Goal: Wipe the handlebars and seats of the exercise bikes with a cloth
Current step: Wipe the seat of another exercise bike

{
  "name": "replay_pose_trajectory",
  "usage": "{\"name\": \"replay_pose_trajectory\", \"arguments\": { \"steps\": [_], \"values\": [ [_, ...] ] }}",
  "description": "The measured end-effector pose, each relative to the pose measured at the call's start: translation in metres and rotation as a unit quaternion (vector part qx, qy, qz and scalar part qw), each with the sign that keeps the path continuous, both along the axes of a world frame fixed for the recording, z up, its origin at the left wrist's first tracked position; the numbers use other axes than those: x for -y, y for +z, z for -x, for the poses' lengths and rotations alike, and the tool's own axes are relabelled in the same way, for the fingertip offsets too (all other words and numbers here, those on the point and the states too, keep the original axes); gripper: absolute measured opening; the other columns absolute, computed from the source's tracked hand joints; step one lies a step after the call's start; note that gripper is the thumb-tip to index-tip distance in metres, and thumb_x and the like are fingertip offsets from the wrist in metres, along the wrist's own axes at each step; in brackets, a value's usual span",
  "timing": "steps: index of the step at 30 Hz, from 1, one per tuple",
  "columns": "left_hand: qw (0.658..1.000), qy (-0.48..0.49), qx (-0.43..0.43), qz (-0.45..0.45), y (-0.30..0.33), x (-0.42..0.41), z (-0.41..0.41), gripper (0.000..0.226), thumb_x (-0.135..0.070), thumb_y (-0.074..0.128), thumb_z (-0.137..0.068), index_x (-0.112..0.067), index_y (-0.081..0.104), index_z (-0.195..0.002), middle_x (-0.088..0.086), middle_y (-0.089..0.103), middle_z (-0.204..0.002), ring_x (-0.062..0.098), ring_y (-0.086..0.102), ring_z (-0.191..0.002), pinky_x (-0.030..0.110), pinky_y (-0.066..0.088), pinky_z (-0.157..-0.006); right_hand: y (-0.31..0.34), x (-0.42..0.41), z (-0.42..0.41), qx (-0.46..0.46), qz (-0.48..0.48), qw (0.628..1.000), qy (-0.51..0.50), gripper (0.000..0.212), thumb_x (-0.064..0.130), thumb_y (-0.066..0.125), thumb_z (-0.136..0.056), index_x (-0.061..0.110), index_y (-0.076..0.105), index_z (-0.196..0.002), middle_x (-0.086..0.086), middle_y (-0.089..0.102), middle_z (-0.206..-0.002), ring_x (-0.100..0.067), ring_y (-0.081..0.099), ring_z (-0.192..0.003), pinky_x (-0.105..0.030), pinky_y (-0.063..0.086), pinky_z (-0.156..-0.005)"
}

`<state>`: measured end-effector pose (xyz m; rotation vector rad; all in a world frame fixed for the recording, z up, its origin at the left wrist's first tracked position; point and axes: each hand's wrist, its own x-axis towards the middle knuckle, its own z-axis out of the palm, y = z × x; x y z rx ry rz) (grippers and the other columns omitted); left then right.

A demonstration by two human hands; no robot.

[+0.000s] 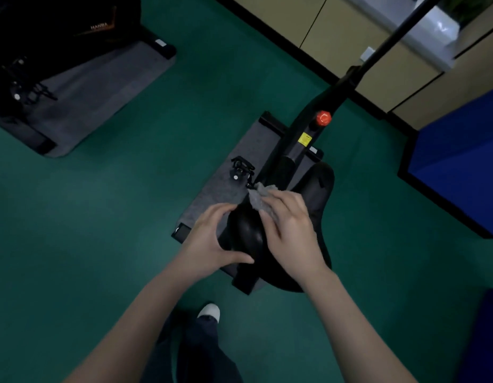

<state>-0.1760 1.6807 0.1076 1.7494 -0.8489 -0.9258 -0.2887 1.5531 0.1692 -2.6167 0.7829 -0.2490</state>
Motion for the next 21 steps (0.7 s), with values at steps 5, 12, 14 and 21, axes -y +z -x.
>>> {"name": "replay_pose_trajectory", "arguments": {
  "steps": [5,12,14,21],
  "values": [
    [0.999,-0.035,-0.004,-0.001,-0.003,0.007,-0.008,0.099,-0.072,0.074,-0.037,-0.046,0.034,-0.124,-0.041,0.026,-0.126,0.000,0.033,-0.129,0.022,0.025,-0.109,0.002,0.030,-0.025,-0.095,-0.042,0.989,0.101,0.025,0.014,0.054,-0.096,0.003,0.066,-0.115,-0.010,0.064,-0.111,-0.026,0.052,-0.108,-0.032,0.040,-0.099],
    [0.996,-0.087,-0.023,0.013,-0.002,0.023,-0.018,0.077,-0.083,0.065,-0.050,-0.062,0.040,-0.119,-0.040,0.036,-0.126,-0.007,0.035,-0.127,0.027,0.030,-0.109,0.012,0.082,0.005,-0.066,0.124,0.987,0.077,0.018,0.003,0.060,-0.091,-0.003,0.068,-0.105,-0.015,0.064,-0.110,-0.036,0.055,-0.104,-0.043,0.045,-0.090],
    [0.996,-0.088,-0.025,0.014,-0.004,0.027,-0.019,0.068,-0.083,0.061,-0.057,-0.062,0.042,-0.118,-0.037,0.039,-0.126,-0.006,0.037,-0.127,0.032,0.033,-0.110,0.010,0.099,0.000,-0.044,0.116,0.992,0.020,0.020,0.003,0.059,-0.091,-0.003,0.068,-0.108,-0.015,0.064,-0.111,-0.036,0.054,-0.106,-0.040,0.043,-0.094],
    [0.991,-0.132,-0.019,0.005,0.003,0.069,-0.025,0.052,-0.080,0.049,-0.070,-0.050,0.054,-0.113,-0.026,0.053,-0.120,-0.003,0.048,-0.119,0.033,0.038,-0.107,-0.003,0.070,0.014,0.059,0.046,0.995,-0.068,0.025,0.001,0.060,-0.090,0.003,0.067,-0.114,-0.009,0.059,-0.122,-0.024,0.046,-0.120,-0.034,0.036,-0.106]
  ]
}}
